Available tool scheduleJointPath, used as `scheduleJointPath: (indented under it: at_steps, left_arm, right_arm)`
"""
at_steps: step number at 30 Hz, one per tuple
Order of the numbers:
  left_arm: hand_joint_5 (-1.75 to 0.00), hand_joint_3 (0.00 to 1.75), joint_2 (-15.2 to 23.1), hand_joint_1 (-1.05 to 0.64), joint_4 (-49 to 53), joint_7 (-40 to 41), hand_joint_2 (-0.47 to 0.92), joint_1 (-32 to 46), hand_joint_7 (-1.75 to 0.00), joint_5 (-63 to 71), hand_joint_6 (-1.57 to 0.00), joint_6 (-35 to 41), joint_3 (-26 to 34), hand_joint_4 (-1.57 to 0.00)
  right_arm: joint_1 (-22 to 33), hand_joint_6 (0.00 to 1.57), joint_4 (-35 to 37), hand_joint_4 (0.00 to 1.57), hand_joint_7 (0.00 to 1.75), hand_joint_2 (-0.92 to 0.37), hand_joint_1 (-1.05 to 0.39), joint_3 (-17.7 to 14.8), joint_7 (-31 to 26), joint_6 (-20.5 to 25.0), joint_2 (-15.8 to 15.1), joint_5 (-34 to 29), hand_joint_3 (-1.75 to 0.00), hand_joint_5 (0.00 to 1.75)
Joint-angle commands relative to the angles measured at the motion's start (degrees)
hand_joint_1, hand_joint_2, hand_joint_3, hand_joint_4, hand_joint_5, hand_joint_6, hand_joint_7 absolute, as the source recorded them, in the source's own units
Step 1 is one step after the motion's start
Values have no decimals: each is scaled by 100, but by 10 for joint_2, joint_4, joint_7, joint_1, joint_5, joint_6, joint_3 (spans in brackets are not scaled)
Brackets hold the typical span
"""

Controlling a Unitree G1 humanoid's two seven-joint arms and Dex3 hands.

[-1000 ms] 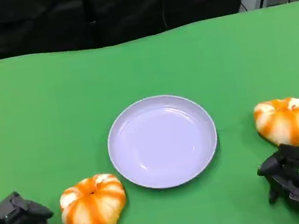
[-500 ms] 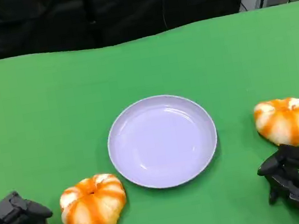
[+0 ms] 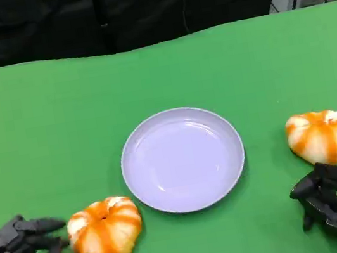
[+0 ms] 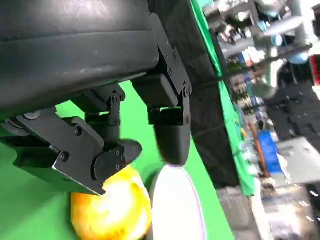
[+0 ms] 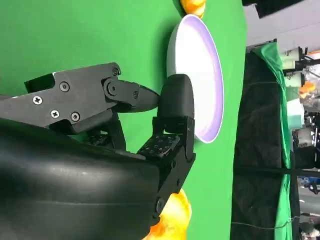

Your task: Grasp the bread from the table and place it into the plate.

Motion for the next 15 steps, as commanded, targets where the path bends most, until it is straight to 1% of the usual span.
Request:
scheduleJointPath:
  at_steps: [1,2,5,10,15]
  left_arm:
    - [-1,12,7,-8,-22,-64,87,10,-1,-50,-58,31,2,-62]
    - [0,8,10,-20,-23,-69,88,11,0,-49,-52,30,2,-57]
    - [0,4,20,-34,-21,-78,91,12,0,-35,-44,21,2,-50]
    - [0,2,29,-37,-32,-91,91,12,-1,-25,-44,29,-5,-47]
    - [0,0,36,-44,-58,-93,90,19,0,-3,-43,38,-16,-44]
  right_arm:
    - [5,74,-3,66,115,-92,-23,-4,-3,3,-10,2,-49,175]
    - [5,74,-3,66,115,-92,-23,-3,-3,3,-9,2,-49,175]
    - [5,74,-4,67,115,-92,-24,-3,-4,0,-8,1,-49,175]
    - [7,74,-9,66,115,-92,-23,-2,-4,5,-7,2,-49,175]
    - [10,74,-14,66,114,-92,-23,0,-4,5,-7,1,-49,175]
